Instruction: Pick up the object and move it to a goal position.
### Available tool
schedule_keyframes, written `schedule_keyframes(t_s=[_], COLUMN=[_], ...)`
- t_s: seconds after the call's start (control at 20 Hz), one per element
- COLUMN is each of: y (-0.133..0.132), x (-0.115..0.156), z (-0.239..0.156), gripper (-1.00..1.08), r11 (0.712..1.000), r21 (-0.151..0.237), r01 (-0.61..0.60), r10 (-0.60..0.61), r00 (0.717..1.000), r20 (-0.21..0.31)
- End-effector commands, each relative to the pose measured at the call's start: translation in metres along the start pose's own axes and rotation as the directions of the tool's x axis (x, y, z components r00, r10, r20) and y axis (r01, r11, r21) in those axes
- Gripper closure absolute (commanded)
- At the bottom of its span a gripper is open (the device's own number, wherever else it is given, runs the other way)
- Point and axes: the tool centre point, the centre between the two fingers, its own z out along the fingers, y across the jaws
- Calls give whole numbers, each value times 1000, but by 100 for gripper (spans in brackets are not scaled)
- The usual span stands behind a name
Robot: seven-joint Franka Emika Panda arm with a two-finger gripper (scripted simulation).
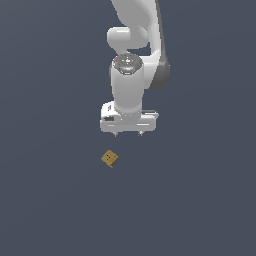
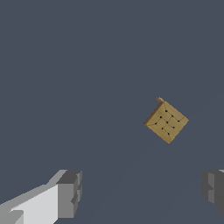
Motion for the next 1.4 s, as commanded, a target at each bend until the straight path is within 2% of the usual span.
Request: schedule_keyframes(t_s=[0.0,0.35,0.75,1.05,1.35], y=[0,5,18,31,46], x=[0,3,9,15,20], z=[1,7,22,40,60], gripper=[-92,-92,-92,-92,-92], r11=[1000,999,984,950,895], r21=[0,-3,-9,-13,-14], r01=[3,51,176,311,446], r10=[-3,-51,-176,-311,-445], r00=[1000,999,984,950,895], r20=[1,1,2,5,6])
